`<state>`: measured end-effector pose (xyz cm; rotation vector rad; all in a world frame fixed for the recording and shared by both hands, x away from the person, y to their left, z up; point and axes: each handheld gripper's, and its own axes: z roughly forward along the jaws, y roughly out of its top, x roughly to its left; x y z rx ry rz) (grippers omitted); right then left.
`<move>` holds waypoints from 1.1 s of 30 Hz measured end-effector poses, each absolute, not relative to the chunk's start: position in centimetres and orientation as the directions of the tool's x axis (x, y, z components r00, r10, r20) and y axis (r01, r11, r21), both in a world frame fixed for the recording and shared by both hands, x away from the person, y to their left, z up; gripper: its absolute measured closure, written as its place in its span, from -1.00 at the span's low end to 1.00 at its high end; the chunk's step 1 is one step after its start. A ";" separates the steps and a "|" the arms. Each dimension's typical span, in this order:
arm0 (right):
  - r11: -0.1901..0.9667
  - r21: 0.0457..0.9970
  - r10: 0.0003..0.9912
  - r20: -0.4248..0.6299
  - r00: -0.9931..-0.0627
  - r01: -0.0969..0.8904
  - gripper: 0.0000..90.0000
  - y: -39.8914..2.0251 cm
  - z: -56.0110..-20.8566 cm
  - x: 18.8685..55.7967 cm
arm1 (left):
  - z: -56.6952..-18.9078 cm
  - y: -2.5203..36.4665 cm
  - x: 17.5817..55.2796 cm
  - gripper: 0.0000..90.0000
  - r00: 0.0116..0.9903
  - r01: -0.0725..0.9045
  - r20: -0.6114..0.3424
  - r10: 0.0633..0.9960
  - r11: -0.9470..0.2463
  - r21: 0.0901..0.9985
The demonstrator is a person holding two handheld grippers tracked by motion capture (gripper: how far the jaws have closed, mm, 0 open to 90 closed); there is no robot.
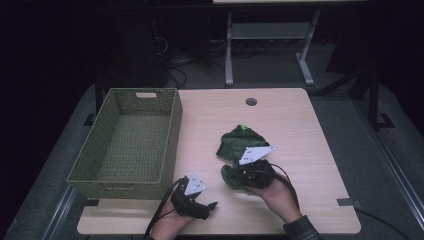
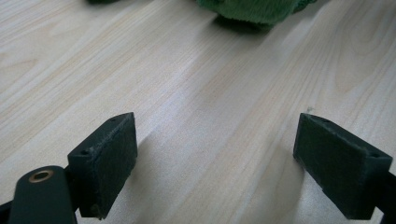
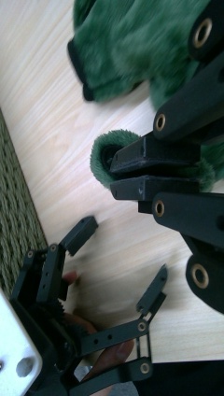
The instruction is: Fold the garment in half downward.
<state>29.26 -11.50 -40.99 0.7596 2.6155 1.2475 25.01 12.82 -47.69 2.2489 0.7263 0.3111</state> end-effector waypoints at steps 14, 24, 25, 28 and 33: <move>0.472 0.746 0.601 0.118 -0.790 0.470 0.85 -16.6 -42.3 29.4 | -47.7 12.7 25.0 -0.71 0.810 0.410 -0.003 0.587 -0.561 0.719; 0.441 0.739 0.655 0.123 -0.746 0.509 0.84 -19.4 -42.8 29.6 | -47.7 12.7 25.1 -0.71 0.812 0.409 -0.002 0.584 -0.566 0.716; 0.425 0.754 0.652 0.128 -0.747 0.501 0.87 -19.5 -42.4 29.5 | -47.7 12.7 25.1 -0.71 0.812 0.406 0.001 0.584 -0.566 0.717; 0.412 0.763 0.643 0.145 -0.752 0.499 0.88 -19.3 -42.1 29.6 | -47.7 12.7 25.1 -0.71 0.811 0.408 -0.002 0.586 -0.563 0.719; 0.478 0.704 0.612 0.163 -0.774 0.525 0.91 -16.9 -44.2 30.7 | -47.7 12.7 25.1 -0.71 0.811 0.407 0.001 0.584 -0.567 0.716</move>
